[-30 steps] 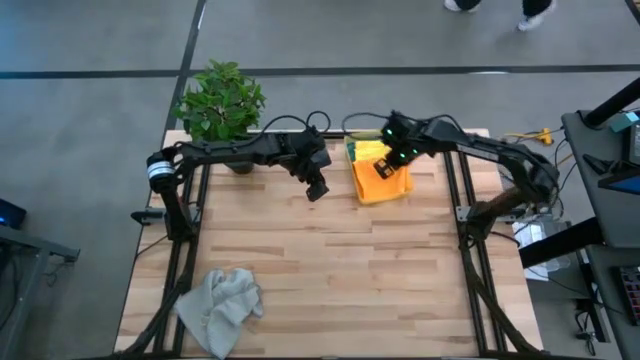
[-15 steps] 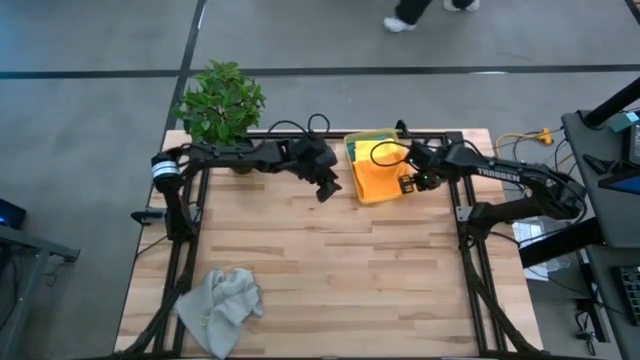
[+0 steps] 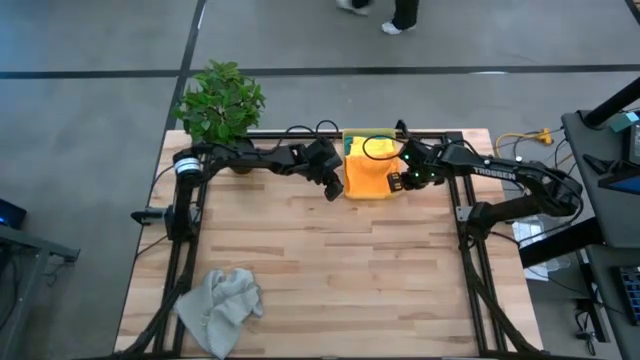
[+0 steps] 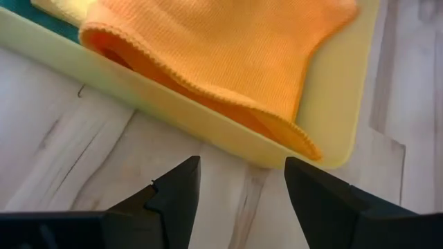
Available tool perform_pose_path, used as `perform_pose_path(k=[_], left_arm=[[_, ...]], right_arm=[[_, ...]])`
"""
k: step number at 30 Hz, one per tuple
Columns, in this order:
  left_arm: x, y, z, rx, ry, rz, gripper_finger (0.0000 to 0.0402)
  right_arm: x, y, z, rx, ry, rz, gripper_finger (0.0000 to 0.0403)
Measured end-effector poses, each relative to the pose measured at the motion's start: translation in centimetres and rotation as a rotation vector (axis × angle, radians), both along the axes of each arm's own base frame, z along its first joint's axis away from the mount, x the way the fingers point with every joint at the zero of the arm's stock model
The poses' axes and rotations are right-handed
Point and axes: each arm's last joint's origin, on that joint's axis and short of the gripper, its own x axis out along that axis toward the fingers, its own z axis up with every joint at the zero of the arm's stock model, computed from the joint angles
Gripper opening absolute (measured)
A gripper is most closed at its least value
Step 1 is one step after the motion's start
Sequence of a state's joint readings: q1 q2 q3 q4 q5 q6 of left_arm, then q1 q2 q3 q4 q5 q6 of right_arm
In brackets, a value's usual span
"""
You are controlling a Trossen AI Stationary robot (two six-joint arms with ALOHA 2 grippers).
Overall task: Fold microfiber towels
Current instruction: Fold the gray microfiber towel
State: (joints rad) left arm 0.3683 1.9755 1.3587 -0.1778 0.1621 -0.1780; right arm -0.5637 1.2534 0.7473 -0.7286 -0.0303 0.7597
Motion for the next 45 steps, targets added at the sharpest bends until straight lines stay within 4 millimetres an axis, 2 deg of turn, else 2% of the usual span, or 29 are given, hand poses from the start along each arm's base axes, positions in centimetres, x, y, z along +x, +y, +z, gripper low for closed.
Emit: perform_pose_path(k=[3,6,9,12,15,19,22,26,32,38,41,45], left_arm=[[-0.1,0.1,0.0,0.012,0.004,0.013,0.0198],[-0.6,0.1,1.0,0.027,0.019,0.032,0.0198],[-1.6,-0.2,3.2,0.072,0.017,0.000,0.0198],[-3.0,-1.1,5.7,0.124,0.029,-0.076,0.0198],[-5.0,-3.1,8.1,0.131,0.071,-0.198,0.0198],[-8.7,-6.8,10.8,0.149,0.194,-0.382,0.0198],[-11.6,-9.6,12.1,0.143,0.276,-0.495,0.0198],[-14.9,-13.2,13.2,0.088,0.330,-0.553,0.0198],[-18.5,-18.1,13.2,-0.022,0.328,-0.562,0.0198],[-21.4,-22.4,10.9,-0.134,0.435,-0.564,0.0198],[-22.2,-23.7,9.5,-0.176,0.509,-0.524,0.0198],[-23.2,-24.2,7.6,-0.219,0.650,-0.390,0.0198]], right_arm=[[0.2,-0.1,0.2,-0.004,0.004,-0.001,0.0008],[0.0,-0.1,0.9,-0.040,0.019,-0.013,0.0008],[-0.6,0.2,2.4,-0.121,0.062,-0.026,0.0008],[-0.8,0.9,4.9,-0.243,0.002,0.044,0.0008],[-0.8,2.2,7.6,-0.357,-0.135,0.143,0.0008],[-1.4,4.1,10.2,-0.463,-0.306,0.218,0.0008],[-1.8,5.2,11.1,-0.514,-0.400,0.241,0.0008],[-1.9,6.1,11.1,-0.546,-0.442,0.262,0.0008],[-1.0,6.8,9.7,-0.523,-0.398,0.318,0.0008],[0.8,7.7,8.2,-0.512,-0.419,0.382,0.0008],[2.0,8.2,8.0,-0.515,-0.459,0.411,0.0008],[3.3,9.2,7.6,-0.511,-0.495,0.455,0.0008]])
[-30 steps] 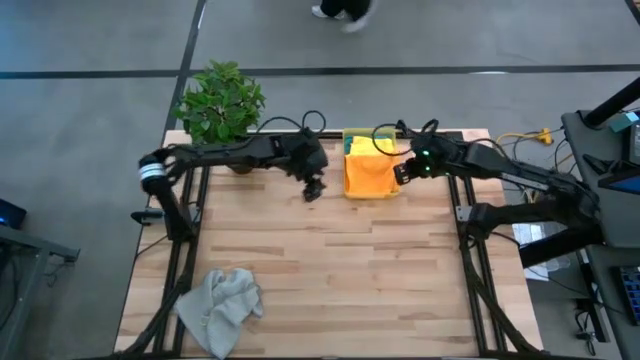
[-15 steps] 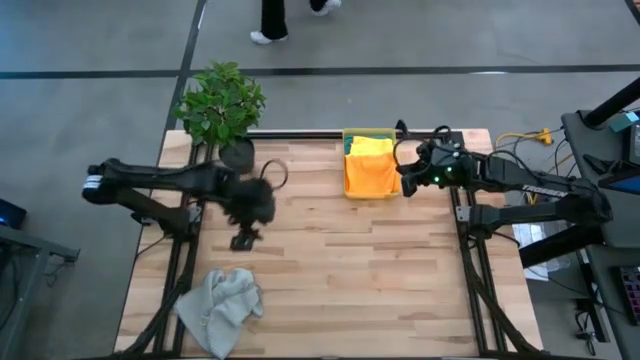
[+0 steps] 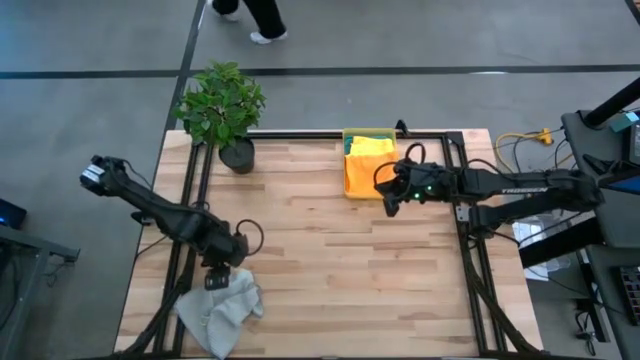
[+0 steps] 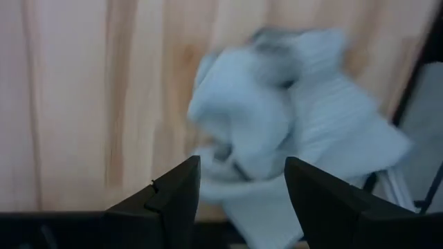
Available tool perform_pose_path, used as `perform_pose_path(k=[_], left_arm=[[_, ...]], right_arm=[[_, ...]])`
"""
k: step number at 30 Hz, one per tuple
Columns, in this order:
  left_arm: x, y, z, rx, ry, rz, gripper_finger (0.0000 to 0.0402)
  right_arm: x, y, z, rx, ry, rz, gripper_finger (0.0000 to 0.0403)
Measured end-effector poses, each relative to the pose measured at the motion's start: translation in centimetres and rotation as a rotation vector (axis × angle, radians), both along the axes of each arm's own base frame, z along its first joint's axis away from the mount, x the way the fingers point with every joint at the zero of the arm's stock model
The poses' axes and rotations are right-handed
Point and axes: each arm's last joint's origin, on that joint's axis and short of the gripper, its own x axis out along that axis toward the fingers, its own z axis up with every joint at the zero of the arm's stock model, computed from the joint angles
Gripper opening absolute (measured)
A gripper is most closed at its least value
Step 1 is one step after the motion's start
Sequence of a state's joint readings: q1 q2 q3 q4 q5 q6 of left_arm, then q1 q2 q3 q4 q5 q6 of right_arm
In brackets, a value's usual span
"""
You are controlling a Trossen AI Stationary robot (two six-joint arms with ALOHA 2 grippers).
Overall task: Fold microfiber towels
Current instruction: Fold the gray microfiber towel
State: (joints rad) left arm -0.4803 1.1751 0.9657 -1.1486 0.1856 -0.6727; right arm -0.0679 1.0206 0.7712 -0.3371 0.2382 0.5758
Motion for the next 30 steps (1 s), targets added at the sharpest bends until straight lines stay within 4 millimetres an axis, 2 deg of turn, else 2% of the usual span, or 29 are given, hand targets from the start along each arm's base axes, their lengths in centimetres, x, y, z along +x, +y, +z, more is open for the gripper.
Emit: perform_pose_path(k=[5,8,10,15,24,30], left_arm=[[-1.5,0.6,-2.7,-0.009,0.219,0.219,0.0198],[-2.2,0.9,-4.4,-0.089,0.312,0.246,0.0198],[-2.8,1.1,-5.4,-0.083,0.345,0.252,0.0198],[-3.6,1.6,-7.0,-0.075,0.364,0.253,0.0198],[-3.8,1.6,-10.3,-0.176,0.307,0.232,0.0198],[-3.9,1.5,-11.5,-0.247,0.295,0.213,0.0185]], right_arm=[[1.0,1.1,-0.7,0.001,0.015,0.051,0.0008],[1.3,1.5,-0.9,0.001,0.027,0.072,0.0008],[1.4,1.7,-1.1,0.002,0.033,0.080,0.0008],[1.4,1.8,-1.0,0.003,0.025,0.084,0.0008],[1.1,1.8,-0.5,0.014,-0.002,0.086,0.0008],[1.0,1.8,-0.4,0.034,-0.012,0.073,0.0008]])
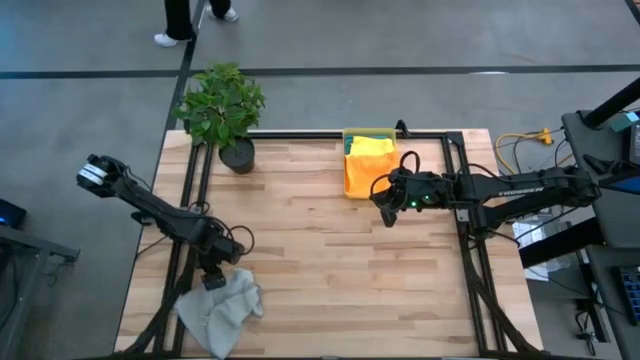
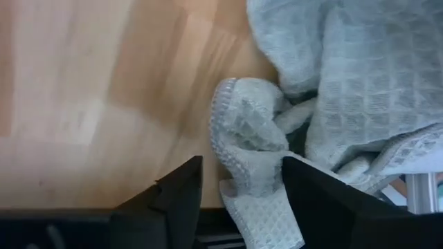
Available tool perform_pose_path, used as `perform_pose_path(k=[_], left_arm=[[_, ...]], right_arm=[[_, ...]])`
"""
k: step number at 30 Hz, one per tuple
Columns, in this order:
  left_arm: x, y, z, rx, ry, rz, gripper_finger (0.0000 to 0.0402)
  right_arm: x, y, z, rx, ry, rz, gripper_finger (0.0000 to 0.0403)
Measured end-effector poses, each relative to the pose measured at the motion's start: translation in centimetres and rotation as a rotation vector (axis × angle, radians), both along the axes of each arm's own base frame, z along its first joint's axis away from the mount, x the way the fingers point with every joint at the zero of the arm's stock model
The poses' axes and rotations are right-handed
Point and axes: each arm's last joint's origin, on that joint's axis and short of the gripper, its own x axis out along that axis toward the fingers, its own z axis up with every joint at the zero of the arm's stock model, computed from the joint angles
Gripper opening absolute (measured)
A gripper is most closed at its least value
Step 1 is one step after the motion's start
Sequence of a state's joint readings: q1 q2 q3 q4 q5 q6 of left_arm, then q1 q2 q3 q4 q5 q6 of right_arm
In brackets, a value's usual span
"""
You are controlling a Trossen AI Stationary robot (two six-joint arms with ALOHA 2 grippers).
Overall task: Fold microfiber towels
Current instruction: Fold the gray microfiber towel
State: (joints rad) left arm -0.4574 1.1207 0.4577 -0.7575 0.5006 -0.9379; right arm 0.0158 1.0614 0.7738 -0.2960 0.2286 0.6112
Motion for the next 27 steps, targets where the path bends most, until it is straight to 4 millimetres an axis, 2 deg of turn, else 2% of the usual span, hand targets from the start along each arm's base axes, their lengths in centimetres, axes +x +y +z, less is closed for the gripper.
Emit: perform_pose_path(k=[3,8,9,13,19,23,27], left_arm=[[0.1,-0.1,0.0,-0.033,-0.010,-0.009,0.0143],[0.4,-0.4,0.4,-0.075,-0.042,-0.019,0.0026],[0.6,-0.4,0.8,-0.080,-0.052,-0.018,0.0014],[1.8,-1.0,2.9,-0.112,-0.129,-0.036,0.0010],[4.4,-2.0,7.2,-0.084,-0.347,-0.087,0.0002],[6.1,-2.5,10.3,0.027,-0.473,-0.135,0.0001],[8.3,-3.0,13.0,0.209,-0.551,-0.230,0.0001]], right_arm=[[0.0,0.0,0.0,0.011,-0.004,-0.008,0.0009],[0.0,0.0,0.0,0.014,-0.006,-0.007,0.0008],[0.0,0.1,0.0,0.016,-0.009,-0.001,0.0009],[0.3,0.5,0.4,0.037,-0.057,0.058,0.0009],[0.7,1.6,1.1,0.002,-0.127,0.150,0.0009],[0.9,2.2,1.5,-0.014,-0.170,0.187,0.0009],[1.2,3.2,1.8,-0.037,-0.215,0.269,0.0009]])
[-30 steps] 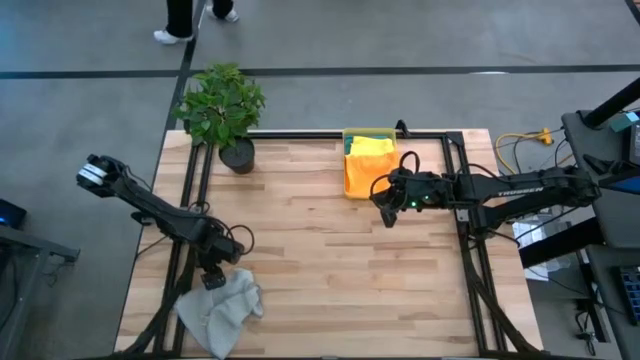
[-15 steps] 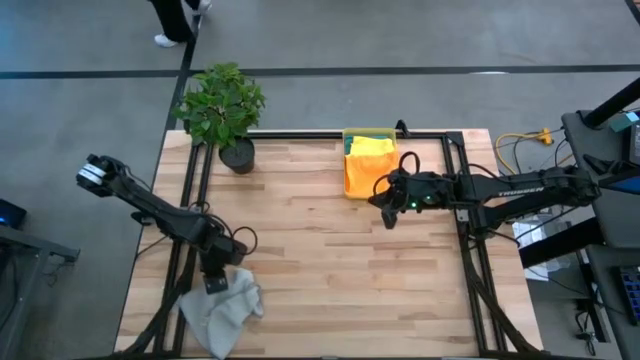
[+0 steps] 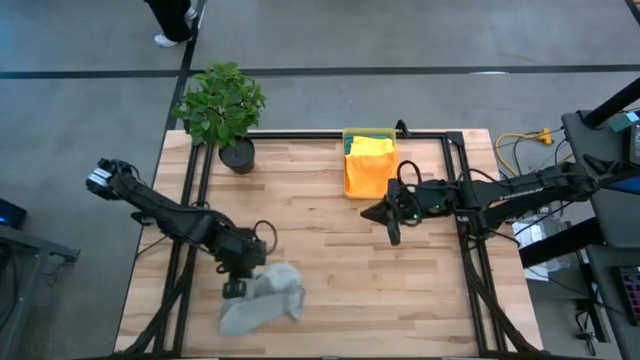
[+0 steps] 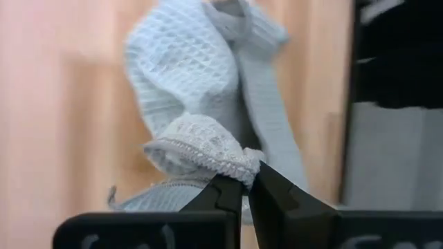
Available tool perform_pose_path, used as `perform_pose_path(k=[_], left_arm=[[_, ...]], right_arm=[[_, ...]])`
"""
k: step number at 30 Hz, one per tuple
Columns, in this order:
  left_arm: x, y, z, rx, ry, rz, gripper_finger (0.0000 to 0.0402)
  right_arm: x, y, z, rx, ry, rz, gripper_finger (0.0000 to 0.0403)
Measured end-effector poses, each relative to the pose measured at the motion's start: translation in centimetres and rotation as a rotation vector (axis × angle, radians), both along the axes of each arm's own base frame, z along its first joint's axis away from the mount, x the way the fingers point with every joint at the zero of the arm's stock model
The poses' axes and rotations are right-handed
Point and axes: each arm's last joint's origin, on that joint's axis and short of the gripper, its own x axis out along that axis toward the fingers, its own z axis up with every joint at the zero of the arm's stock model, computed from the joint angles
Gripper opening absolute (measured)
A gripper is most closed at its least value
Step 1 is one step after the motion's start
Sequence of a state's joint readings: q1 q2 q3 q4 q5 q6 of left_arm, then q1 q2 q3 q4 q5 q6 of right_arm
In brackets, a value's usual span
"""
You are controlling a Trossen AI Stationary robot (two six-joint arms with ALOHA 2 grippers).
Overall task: Fold microfiber towels
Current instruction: Fold the gray microfiber towel
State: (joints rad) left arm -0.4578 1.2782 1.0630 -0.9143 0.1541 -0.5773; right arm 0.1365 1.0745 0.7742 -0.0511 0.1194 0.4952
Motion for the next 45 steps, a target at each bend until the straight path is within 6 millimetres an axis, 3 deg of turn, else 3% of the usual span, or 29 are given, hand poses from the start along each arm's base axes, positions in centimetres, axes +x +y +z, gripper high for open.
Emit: perform_pose_path(k=[12,16,19,22,31,36,45], left_arm=[[9.3,-2.7,4.4,0.860,-0.020,-0.326,0.0000],[11.2,-3.7,8.3,1.179,-0.067,-0.317,0.0000],[11.8,-4.0,12.0,1.193,-0.236,-0.255,0.0000],[12.1,-3.4,13.9,1.197,-0.306,-0.218,0.0000],[12.5,-2.2,14.3,1.294,-0.269,-0.311,0.0000],[12.8,-2.1,14.5,1.304,-0.289,-0.311,0.0000],[13.1,-2.1,15.3,1.357,-0.322,-0.340,0.0000]], right_arm=[[2.8,3.3,-0.8,-0.032,-0.135,0.191,0.0026],[2.7,4.0,-0.8,-0.043,-0.139,0.219,0.0045],[2.6,4.5,-0.5,-0.058,-0.171,0.240,0.0057],[2.6,4.6,-0.1,-0.093,-0.217,0.251,0.0067],[2.9,4.3,1.7,-0.368,-0.370,0.180,0.0118],[3.1,3.9,2.4,-0.409,-0.379,0.157,0.0150],[3.2,2.6,1.0,-0.531,-0.192,0.044,0.0175]])
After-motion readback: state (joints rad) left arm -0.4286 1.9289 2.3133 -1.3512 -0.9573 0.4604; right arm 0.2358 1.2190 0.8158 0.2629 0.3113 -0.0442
